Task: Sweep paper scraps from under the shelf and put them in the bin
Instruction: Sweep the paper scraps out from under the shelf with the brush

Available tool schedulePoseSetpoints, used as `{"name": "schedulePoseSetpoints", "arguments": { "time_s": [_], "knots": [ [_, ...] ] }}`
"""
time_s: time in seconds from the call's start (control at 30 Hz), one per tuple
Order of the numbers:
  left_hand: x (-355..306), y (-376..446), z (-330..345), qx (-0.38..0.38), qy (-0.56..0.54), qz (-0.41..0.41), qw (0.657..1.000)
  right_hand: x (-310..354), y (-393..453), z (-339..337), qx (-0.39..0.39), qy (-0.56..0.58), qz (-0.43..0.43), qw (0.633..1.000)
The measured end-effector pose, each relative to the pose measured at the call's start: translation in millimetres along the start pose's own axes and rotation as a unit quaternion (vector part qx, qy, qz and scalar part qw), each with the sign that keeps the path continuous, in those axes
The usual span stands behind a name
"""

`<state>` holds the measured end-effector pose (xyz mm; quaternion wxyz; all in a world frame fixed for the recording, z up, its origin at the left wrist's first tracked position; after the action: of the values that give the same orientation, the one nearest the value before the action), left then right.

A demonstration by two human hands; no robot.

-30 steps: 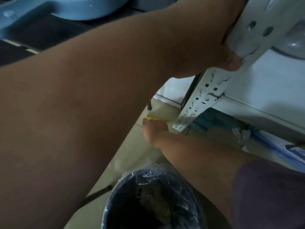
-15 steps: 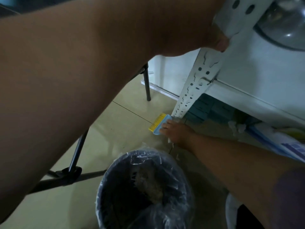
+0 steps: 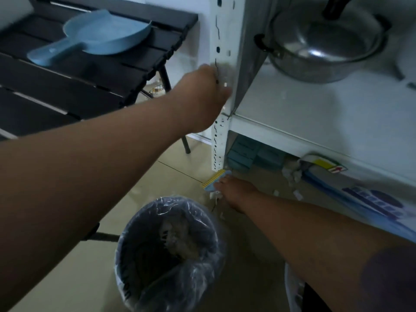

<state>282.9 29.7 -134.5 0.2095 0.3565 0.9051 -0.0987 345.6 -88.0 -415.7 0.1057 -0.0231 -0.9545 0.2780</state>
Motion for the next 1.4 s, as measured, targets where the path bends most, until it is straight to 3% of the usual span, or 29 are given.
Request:
{"name": "schedulePoseSetpoints", "arguments": {
  "time_s": [0.13,0.27,0.4,0.5,0.7,0.87,1.03,1.17,1.23,1.4],
  "knots": [
    [-6.5,-33.5,19.5,0.021,-0.018,-0.058,0.998,0.7,-28.4,-21.7,-0.044,0.053,0.012,0.998],
    [-23.8,-71.4,26.0,0.043,0.049,0.034,0.997,10.0,-65.5,-43.1,-0.092,0.056,-0.006,0.994],
    [-41.8,-99.1,32.7,0.059,0.076,0.112,0.989,15.7,-93.3,-47.9,-0.098,0.085,0.042,0.991],
    [-44.4,-102.0,39.6,0.064,0.064,0.134,0.987,16.3,-106.5,-40.5,-0.125,0.144,0.100,0.976],
    [-47.2,-71.5,73.1,0.136,0.033,0.256,0.956,0.3,-123.1,2.3,-0.150,0.237,0.102,0.954],
    [-37.9,-34.3,104.7,0.092,0.165,0.335,0.923,-35.0,-101.7,35.0,-0.125,0.269,0.140,0.944],
    [-38.7,-15.3,103.8,-0.017,0.140,0.389,0.910,-57.1,-79.8,32.2,-0.136,0.275,0.138,0.942],
    [-50.8,-0.4,106.8,-0.004,0.104,0.429,0.897,-57.7,-70.7,31.9,-0.142,0.303,0.129,0.933],
    [-54.9,-0.3,110.4,0.018,0.051,0.418,0.907,-56.0,-70.2,33.5,-0.136,0.313,0.132,0.931],
    [-57.1,12.0,118.2,0.052,0.180,0.406,0.895,-47.3,-68.2,40.7,-0.083,0.315,0.115,0.938]
  ]
}}
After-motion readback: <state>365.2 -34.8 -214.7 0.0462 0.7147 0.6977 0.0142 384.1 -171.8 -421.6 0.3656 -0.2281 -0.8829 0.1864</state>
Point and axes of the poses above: each hand's wrist, its own y-axis towards the middle knuckle, its own z-axis out of the palm, x = y × z, the point moved 5 cm from there along y, towards the middle knuckle, and after that the axes turned 2 degrees about x, right-handed, at the moved point
